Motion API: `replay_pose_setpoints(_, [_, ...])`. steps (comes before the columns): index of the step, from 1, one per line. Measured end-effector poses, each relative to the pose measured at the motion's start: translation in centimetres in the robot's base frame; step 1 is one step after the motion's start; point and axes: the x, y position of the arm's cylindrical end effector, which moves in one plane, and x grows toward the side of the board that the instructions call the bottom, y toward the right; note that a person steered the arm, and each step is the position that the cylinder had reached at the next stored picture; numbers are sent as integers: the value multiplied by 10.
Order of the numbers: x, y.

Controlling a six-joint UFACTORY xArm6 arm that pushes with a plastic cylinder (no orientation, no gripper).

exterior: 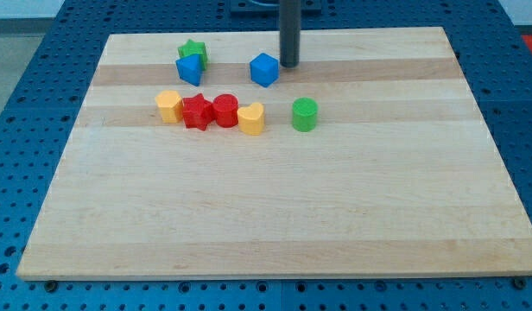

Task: Move the blue cube towards right of green star

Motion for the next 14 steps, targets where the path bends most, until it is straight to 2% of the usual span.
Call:
replay_pose_setpoints(1, [37,16])
replay_pose_setpoints(2, [68,6])
replay_pose_setpoints(3, [67,-22])
replay_pose_setpoints(7, [3,-86])
replay_pose_setpoints(9, [-9,-93])
replay_pose_setpoints(10, [-2,-80])
replay_pose_setpoints(12, [-10,34])
replay_pose_setpoints(13, [-47,53])
replay_pose_setpoints(14, [-76,43])
